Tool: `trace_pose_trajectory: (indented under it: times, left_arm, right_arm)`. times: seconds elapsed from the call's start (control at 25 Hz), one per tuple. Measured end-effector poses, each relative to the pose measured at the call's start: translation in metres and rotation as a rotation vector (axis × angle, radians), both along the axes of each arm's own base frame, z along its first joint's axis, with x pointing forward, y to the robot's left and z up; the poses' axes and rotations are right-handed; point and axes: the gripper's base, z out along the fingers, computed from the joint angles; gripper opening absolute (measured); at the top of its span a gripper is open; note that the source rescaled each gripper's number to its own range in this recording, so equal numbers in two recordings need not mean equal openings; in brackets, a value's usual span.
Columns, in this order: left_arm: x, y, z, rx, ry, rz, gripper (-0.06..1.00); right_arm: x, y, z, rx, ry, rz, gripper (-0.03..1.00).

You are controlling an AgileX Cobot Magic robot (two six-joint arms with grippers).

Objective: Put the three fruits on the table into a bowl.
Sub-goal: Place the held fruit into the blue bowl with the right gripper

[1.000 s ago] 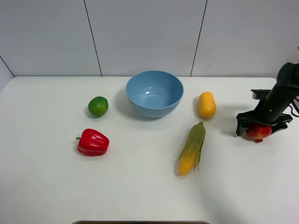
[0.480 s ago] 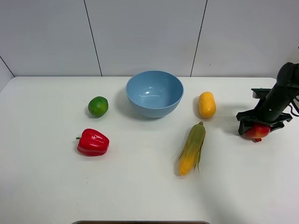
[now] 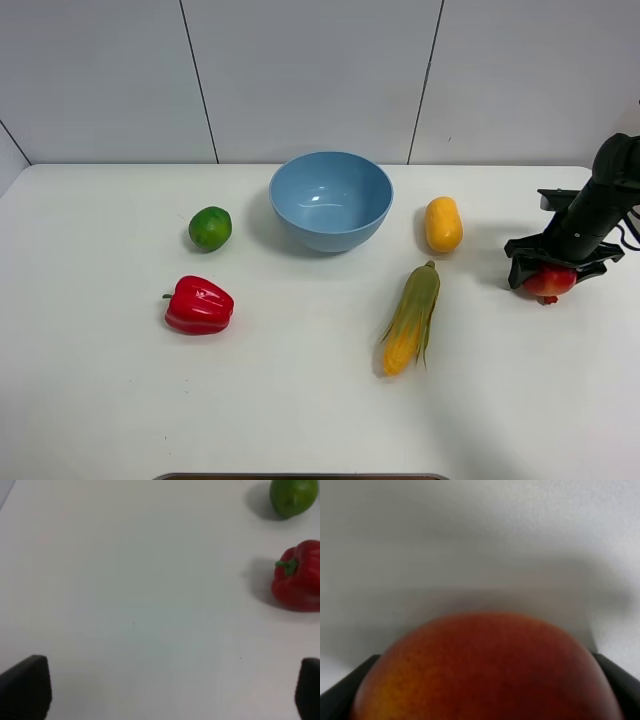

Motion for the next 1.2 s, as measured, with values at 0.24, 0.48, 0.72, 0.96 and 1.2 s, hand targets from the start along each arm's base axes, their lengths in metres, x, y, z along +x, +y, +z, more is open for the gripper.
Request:
trace_pose_trajectory:
  times: [0.24,0.48,0.72,0.96,1.2]
  left_arm:
    - [0.0,0.0,0.0,0.0,0.0,0.0,1.0]
    - [0.0,0.0,0.0,0.0,0.0,0.0,1.0]
    - [0.0,0.0,0.0,0.0,0.0,0.0,1.0]
    - [0.0,0.0,0.0,0.0,0.0,0.0,1.0]
    - [0.0,0.0,0.0,0.0,0.0,0.0,1.0]
  right_arm:
    - [0.0,0.0,0.0,0.0,0.001,0.0,0.45]
    - [0.0,0.0,0.0,0.001,0.003,-0.001,0.45]
    - [-0.001,0.001,0.005,0.009,-0.002,-0.007,0.45]
    - [-0.001,0.001,0.028,0.002,-0.056,-0.008,0.45]
    - [-0.003,0.004,0.066,0.012,-0.164,-0.032,0.45]
